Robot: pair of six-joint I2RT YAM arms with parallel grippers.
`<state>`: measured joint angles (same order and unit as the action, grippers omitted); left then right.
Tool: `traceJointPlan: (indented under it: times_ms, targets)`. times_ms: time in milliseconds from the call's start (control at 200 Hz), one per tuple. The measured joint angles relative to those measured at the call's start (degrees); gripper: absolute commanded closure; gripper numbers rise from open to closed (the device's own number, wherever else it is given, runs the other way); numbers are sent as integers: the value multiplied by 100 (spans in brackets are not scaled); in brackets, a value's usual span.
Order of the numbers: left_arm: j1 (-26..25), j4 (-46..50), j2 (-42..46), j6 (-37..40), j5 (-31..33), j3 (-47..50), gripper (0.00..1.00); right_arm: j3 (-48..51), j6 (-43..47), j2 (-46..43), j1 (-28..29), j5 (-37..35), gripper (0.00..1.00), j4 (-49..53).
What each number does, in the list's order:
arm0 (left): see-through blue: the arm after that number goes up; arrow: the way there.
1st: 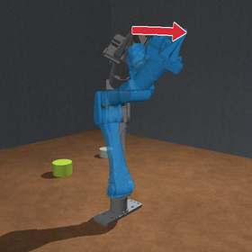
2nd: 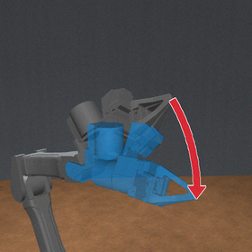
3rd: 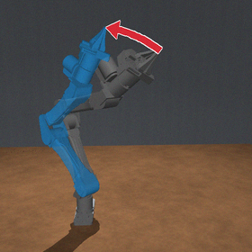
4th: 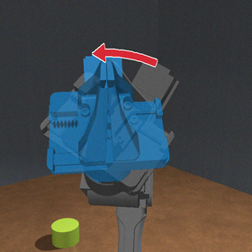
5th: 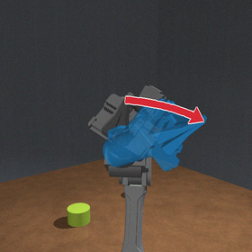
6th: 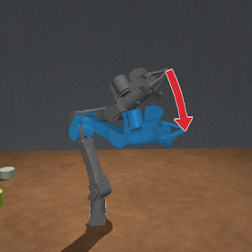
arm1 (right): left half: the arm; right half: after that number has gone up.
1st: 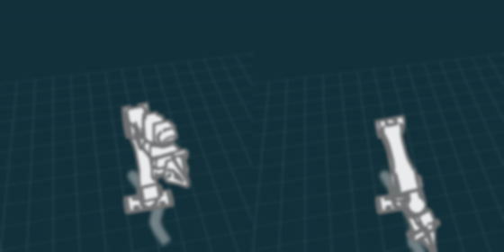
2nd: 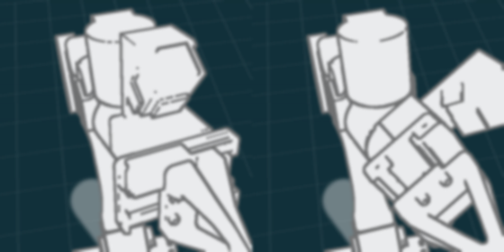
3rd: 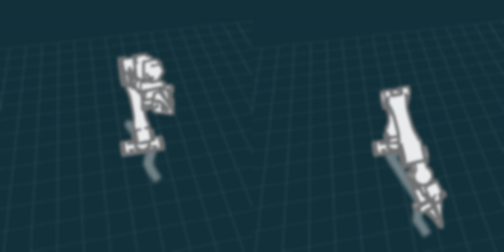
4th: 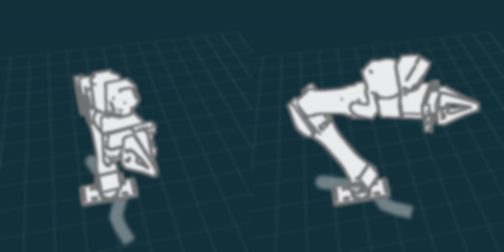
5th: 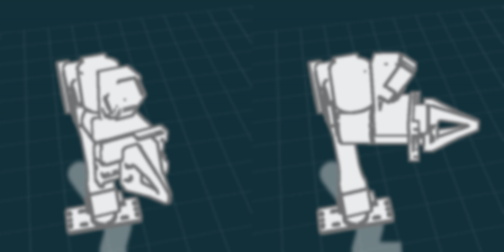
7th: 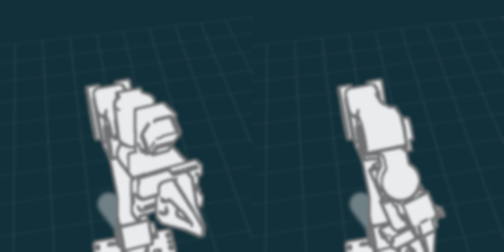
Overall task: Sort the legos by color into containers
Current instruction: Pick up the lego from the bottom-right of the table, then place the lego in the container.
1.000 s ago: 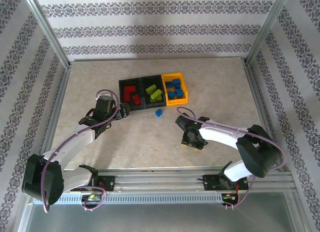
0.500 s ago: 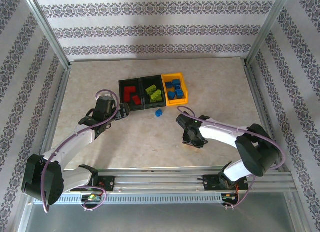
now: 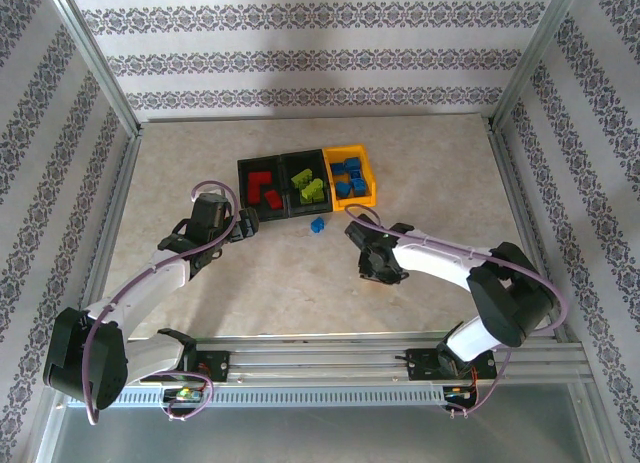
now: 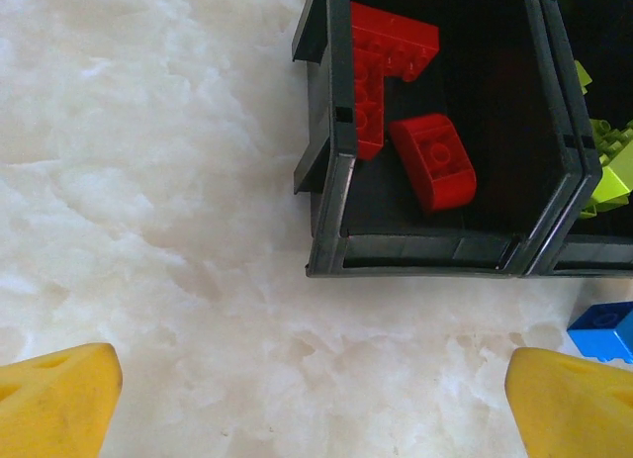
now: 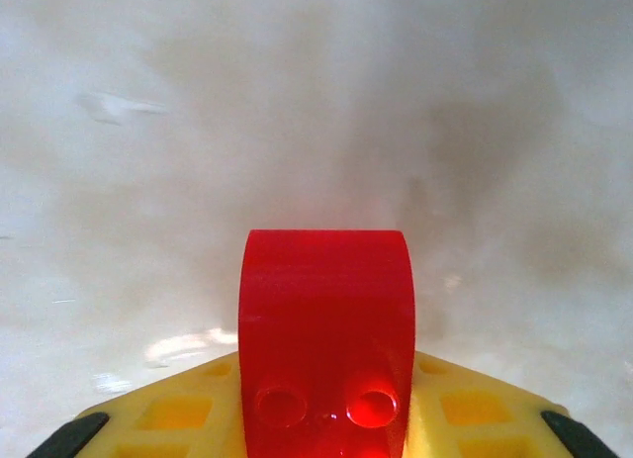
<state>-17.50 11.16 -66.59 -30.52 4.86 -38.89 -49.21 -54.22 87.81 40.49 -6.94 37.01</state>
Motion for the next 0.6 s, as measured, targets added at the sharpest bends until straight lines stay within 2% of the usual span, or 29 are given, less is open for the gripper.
traceJointPlan:
  times_ms: [245,600]
  targets:
    - [0,2,136,-26,210,68,1,-1314,634,463,367,-140,67,-57]
    - [48,245,595,-341,723,372,0,-3821,1683,2094,592,-131,66,-164]
